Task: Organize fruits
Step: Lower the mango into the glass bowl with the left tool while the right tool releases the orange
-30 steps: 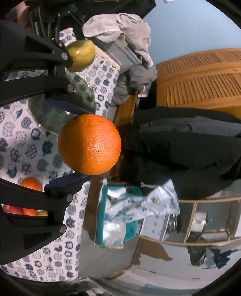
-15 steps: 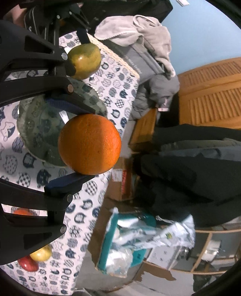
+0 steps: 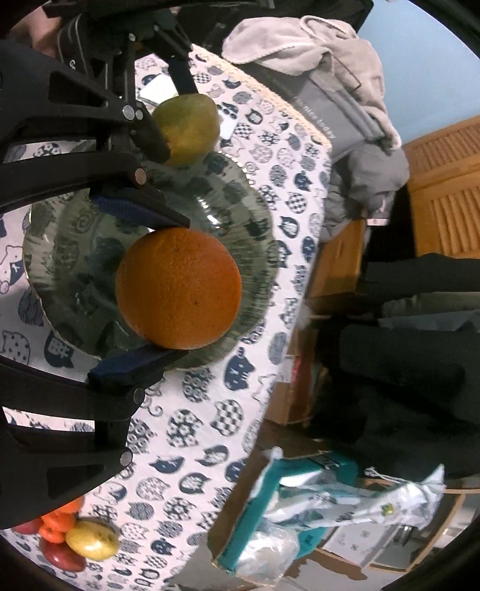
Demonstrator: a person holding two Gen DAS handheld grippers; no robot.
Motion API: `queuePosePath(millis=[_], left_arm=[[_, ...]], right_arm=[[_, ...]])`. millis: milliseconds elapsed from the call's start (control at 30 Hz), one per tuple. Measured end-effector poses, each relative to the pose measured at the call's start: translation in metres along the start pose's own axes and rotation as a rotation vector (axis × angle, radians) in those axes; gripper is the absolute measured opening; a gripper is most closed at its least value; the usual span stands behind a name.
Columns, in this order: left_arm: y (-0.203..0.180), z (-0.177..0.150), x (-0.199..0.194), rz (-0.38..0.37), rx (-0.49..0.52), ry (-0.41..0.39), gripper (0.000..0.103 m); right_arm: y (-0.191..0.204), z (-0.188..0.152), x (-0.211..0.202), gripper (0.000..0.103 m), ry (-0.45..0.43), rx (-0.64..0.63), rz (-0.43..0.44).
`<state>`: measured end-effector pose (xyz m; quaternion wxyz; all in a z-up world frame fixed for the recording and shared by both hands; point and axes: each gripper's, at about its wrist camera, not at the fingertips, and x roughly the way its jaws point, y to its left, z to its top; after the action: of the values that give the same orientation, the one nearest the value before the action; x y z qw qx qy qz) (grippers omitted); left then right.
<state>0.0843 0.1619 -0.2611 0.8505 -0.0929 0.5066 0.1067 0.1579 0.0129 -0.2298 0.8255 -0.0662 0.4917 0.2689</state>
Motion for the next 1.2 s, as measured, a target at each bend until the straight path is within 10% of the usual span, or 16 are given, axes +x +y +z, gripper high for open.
queuePosePath(millis=[1200], left_arm=[[0.007,-0.009,0.006,-0.024,-0.021,0.064,0.086]], right_arm=[[-0.002,-0.013,0.036,0.06,0.117,0.034,0.026]])
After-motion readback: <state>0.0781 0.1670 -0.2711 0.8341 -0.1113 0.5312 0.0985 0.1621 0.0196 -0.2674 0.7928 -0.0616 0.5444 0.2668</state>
